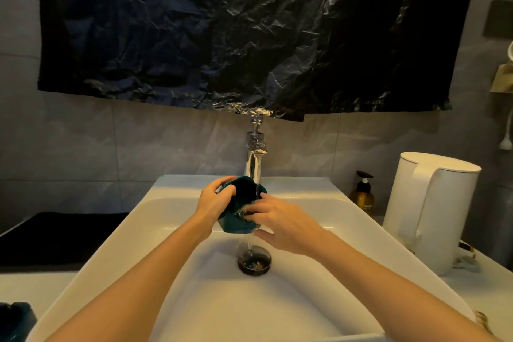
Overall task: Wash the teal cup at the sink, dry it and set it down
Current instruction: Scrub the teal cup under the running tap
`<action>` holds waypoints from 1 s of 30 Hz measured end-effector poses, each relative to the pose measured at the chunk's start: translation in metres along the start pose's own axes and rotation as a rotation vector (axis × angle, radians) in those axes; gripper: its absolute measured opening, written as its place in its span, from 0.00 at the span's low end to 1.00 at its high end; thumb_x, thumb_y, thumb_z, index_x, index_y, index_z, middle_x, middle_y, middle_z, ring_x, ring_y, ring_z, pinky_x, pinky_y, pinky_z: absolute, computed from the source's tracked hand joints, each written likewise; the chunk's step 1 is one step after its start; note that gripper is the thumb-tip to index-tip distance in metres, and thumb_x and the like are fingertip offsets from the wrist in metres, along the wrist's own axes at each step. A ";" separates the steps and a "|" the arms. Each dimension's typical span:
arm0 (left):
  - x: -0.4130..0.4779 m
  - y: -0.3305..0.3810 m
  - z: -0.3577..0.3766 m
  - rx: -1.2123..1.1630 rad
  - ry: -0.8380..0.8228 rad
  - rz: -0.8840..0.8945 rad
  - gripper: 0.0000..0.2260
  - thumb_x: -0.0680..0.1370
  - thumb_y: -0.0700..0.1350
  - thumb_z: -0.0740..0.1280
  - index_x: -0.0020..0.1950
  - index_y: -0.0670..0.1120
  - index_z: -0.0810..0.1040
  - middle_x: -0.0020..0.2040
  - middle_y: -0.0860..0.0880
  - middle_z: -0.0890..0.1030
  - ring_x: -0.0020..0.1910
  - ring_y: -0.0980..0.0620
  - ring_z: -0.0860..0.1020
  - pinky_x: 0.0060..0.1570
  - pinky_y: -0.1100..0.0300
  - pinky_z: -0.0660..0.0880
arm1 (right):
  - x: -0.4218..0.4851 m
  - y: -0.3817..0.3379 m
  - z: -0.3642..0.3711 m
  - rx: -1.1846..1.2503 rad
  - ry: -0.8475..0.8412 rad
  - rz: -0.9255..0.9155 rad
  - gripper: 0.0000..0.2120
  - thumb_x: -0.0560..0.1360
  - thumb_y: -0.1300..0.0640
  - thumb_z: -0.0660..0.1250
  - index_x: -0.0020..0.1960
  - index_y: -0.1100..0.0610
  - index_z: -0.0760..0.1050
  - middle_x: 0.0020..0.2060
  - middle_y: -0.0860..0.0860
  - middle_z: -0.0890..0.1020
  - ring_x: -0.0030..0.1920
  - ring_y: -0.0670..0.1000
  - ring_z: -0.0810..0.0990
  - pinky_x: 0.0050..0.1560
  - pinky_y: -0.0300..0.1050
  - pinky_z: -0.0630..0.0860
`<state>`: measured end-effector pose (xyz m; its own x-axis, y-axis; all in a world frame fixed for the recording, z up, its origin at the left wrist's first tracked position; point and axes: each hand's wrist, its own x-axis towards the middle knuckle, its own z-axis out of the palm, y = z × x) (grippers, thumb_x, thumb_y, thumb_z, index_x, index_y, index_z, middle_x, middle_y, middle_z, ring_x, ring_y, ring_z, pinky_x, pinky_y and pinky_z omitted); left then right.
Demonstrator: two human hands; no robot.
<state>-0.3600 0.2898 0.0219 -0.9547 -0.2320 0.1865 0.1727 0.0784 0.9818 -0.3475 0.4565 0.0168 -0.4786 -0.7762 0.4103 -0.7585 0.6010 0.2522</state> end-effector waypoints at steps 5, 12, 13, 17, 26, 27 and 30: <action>-0.004 -0.001 0.005 -0.020 -0.101 -0.056 0.12 0.80 0.43 0.60 0.60 0.50 0.77 0.55 0.47 0.78 0.54 0.49 0.75 0.49 0.58 0.74 | 0.008 -0.015 0.004 0.103 -0.005 -0.020 0.16 0.75 0.53 0.66 0.63 0.54 0.75 0.59 0.49 0.80 0.61 0.51 0.74 0.63 0.49 0.72; -0.005 0.000 0.005 -0.021 -0.120 -0.102 0.06 0.79 0.46 0.62 0.52 0.53 0.78 0.51 0.48 0.80 0.53 0.49 0.76 0.52 0.54 0.74 | 0.006 0.000 0.008 -0.181 -0.036 -0.025 0.29 0.75 0.43 0.63 0.70 0.58 0.68 0.66 0.53 0.75 0.69 0.53 0.70 0.75 0.46 0.50; -0.005 0.000 0.005 -0.012 -0.118 -0.097 0.06 0.79 0.46 0.62 0.52 0.53 0.78 0.51 0.48 0.79 0.52 0.49 0.75 0.52 0.55 0.73 | 0.006 -0.005 0.007 -0.147 -0.029 -0.055 0.27 0.75 0.45 0.63 0.70 0.58 0.69 0.66 0.53 0.76 0.68 0.53 0.71 0.74 0.46 0.53; -0.006 0.000 0.005 0.049 -0.155 -0.103 0.09 0.79 0.46 0.61 0.58 0.51 0.76 0.54 0.48 0.79 0.54 0.49 0.76 0.54 0.55 0.74 | 0.008 -0.007 0.009 -0.097 -0.025 -0.100 0.28 0.74 0.45 0.67 0.70 0.57 0.68 0.67 0.52 0.74 0.69 0.53 0.69 0.74 0.48 0.56; -0.004 0.003 0.005 0.078 -0.077 -0.028 0.06 0.79 0.45 0.62 0.54 0.51 0.76 0.49 0.49 0.76 0.50 0.50 0.73 0.45 0.60 0.72 | 0.015 -0.035 -0.007 -0.385 -0.221 0.149 0.21 0.80 0.45 0.56 0.57 0.60 0.78 0.48 0.56 0.83 0.47 0.55 0.79 0.48 0.45 0.70; -0.004 0.002 0.005 0.100 -0.071 -0.018 0.07 0.79 0.45 0.62 0.56 0.51 0.76 0.51 0.49 0.76 0.52 0.50 0.73 0.46 0.60 0.71 | 0.017 -0.040 -0.008 -0.351 -0.235 0.161 0.19 0.80 0.47 0.57 0.57 0.60 0.78 0.48 0.56 0.83 0.46 0.56 0.80 0.44 0.45 0.70; -0.003 -0.001 0.003 0.133 -0.052 -0.010 0.10 0.79 0.45 0.62 0.58 0.50 0.77 0.54 0.47 0.77 0.54 0.49 0.74 0.49 0.59 0.72 | 0.018 -0.045 -0.005 -0.069 -0.156 0.244 0.14 0.78 0.53 0.64 0.59 0.59 0.77 0.51 0.57 0.82 0.49 0.57 0.80 0.47 0.47 0.76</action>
<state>-0.3581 0.2933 0.0199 -0.9680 -0.1833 0.1715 0.1330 0.2053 0.9696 -0.3201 0.4165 0.0175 -0.7094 -0.6241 0.3274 -0.5834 0.7807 0.2241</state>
